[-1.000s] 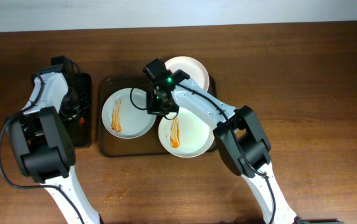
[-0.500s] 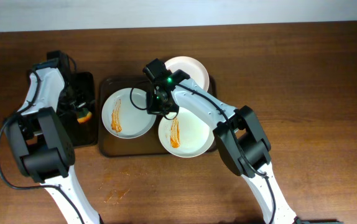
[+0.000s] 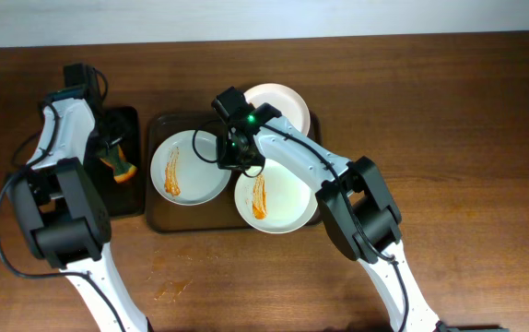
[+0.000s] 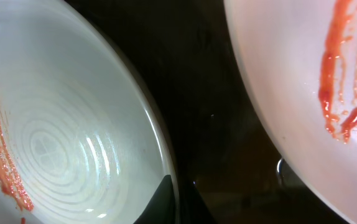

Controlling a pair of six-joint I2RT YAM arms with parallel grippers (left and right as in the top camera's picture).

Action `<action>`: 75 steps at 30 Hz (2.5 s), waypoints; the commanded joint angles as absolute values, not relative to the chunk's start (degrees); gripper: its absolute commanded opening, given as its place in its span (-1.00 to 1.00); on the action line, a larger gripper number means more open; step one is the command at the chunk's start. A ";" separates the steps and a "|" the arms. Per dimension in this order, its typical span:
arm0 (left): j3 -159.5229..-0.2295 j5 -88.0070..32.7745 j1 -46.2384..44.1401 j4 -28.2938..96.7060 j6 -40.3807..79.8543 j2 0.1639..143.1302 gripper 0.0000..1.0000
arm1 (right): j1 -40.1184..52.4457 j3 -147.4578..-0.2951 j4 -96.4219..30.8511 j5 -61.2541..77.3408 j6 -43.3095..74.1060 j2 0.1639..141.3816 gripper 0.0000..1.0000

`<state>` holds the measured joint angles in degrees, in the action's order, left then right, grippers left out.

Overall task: Clean dirty plates on tray and stack at the side
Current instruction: 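Grasp the green-yellow sponge with the left gripper and lift it, then move the sponge with the left gripper onto the left plate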

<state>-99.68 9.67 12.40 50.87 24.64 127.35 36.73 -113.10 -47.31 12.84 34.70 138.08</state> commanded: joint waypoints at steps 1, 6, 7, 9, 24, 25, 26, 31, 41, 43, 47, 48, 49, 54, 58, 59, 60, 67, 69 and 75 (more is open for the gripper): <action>-100.18 9.28 12.82 50.59 24.36 131.70 0.56 | 37.06 -113.47 -47.13 11.33 34.79 139.24 -0.90; -100.18 8.78 12.82 49.67 24.40 132.22 -0.42 | 37.06 -113.47 -47.11 11.33 34.79 139.24 -0.90; -100.18 8.78 12.82 49.39 24.40 132.22 -0.98 | 37.06 -113.47 -47.11 11.33 34.79 139.24 -0.90; -100.18 8.80 12.82 49.19 24.40 132.22 -0.98 | 37.06 -113.47 -47.11 11.33 34.79 139.24 -0.89; -114.21 8.51 12.91 66.46 21.12 131.22 0.98 | 37.06 -113.47 -46.72 11.38 34.79 139.24 -0.90; -114.21 7.49 12.91 68.42 21.12 131.24 0.98 | 37.06 -113.47 -46.72 11.38 34.79 139.24 -0.90; -114.02 6.76 12.91 70.15 21.12 131.24 0.98 | 37.06 -113.47 -46.72 11.55 34.79 139.24 -0.89; -109.97 4.19 12.86 70.02 21.15 131.31 0.68 | 37.06 -113.47 -46.72 11.57 34.79 139.24 -0.90; -101.91 3.86 12.82 56.66 21.15 131.35 -0.20 | 37.04 -113.47 -46.70 11.55 34.76 139.24 -0.89; -101.91 3.86 12.82 55.79 21.15 131.35 -0.20 | 37.04 -113.47 -46.70 11.53 34.79 139.24 -0.89; -101.91 3.88 12.82 54.98 21.12 131.35 -0.99 | 37.06 -113.47 -46.70 11.53 34.79 139.24 -0.90; -101.93 3.88 12.82 54.61 21.10 131.35 -0.99 | 37.06 -113.47 -46.70 11.53 34.79 139.24 -0.91; -101.97 3.84 12.82 54.52 21.08 131.31 -0.98 | 37.06 -113.47 -46.70 11.53 34.79 139.24 -0.91; -108.71 1.50 12.14 61.45 11.62 127.81 -0.98 | 36.99 -113.49 -46.68 12.58 34.76 139.22 -0.92; -112.66 -6.85 11.88 65.30 2.94 122.74 -0.99 | 35.46 -113.49 -46.70 16.23 33.26 138.93 -0.91; -112.68 -8.36 11.66 65.63 1.69 121.73 -0.99 | 34.89 -113.49 -46.85 16.29 33.12 138.67 -0.91; -112.68 -9.72 11.22 66.11 0.91 120.92 -0.98 | 34.44 -113.49 -47.05 16.32 32.60 138.34 -0.92; -104.03 -10.61 2.70 63.90 2.26 121.05 -0.99 | 33.34 -113.49 -47.99 17.43 31.75 137.62 -0.92; -99.39 -10.09 0.67 59.09 3.42 121.05 -0.99 | 33.34 -113.49 -47.99 17.41 31.75 137.62 -0.92; -88.36 0.56 -2.59 45.01 8.38 121.05 -0.98 | 33.34 -113.49 -48.03 17.43 31.75 137.62 -0.91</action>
<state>-91.79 -6.90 -1.98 47.24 4.71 121.38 33.30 -113.10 -48.01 16.62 32.32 138.08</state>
